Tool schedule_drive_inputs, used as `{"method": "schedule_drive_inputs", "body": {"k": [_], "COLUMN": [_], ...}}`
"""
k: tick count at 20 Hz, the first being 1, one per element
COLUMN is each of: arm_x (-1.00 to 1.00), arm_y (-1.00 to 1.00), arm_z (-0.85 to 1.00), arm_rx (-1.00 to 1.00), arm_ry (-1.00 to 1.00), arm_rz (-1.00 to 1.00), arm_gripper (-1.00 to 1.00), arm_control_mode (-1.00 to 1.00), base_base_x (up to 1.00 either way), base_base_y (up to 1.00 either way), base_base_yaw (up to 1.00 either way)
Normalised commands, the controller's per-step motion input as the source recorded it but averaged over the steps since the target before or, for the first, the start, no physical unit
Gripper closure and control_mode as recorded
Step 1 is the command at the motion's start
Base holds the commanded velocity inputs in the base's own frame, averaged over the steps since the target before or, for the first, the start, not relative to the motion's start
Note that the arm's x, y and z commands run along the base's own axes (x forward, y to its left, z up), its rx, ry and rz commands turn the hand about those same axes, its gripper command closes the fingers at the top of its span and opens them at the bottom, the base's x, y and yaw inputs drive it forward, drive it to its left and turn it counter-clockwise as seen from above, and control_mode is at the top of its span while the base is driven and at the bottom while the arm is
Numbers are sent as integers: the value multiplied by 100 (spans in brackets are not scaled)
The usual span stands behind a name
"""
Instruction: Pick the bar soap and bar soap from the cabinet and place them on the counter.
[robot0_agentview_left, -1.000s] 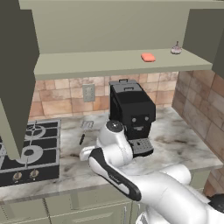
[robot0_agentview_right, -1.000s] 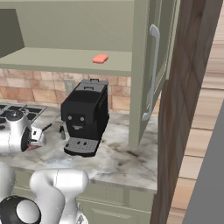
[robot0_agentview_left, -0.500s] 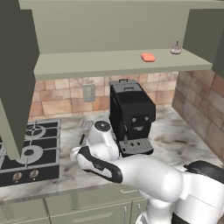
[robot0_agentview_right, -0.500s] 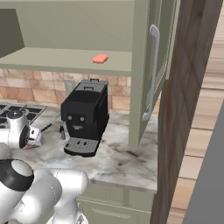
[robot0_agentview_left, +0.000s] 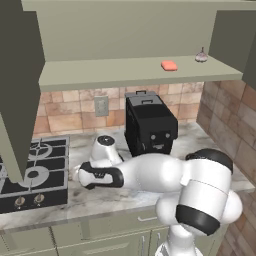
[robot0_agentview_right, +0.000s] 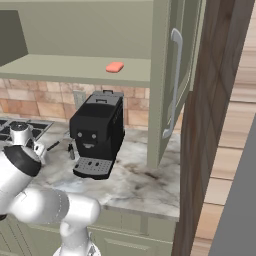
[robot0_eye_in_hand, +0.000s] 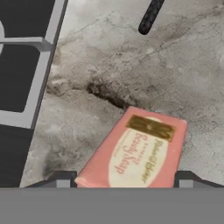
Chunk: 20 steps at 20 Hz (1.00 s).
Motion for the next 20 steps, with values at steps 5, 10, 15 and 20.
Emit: {"method": "schedule_drive_inputs", "body": {"k": [5,10,15,20], "arm_x": [21,0,0,0], "arm_y": [16,1,0,0], "arm_z": [-34,-37,-41,-35], "arm_rx": [0,0,0,0], "arm_ry": [4,0,0,0], "arm_rz": [0,0,0,0], "arm_gripper": [100,-100,-100,-100], "arm_control_mode": [-100,-100,-100,-100], "base_base_x": [0,0,0,0], "base_base_y": [0,0,0,0], "base_base_yaw": [0,0,0,0]}}
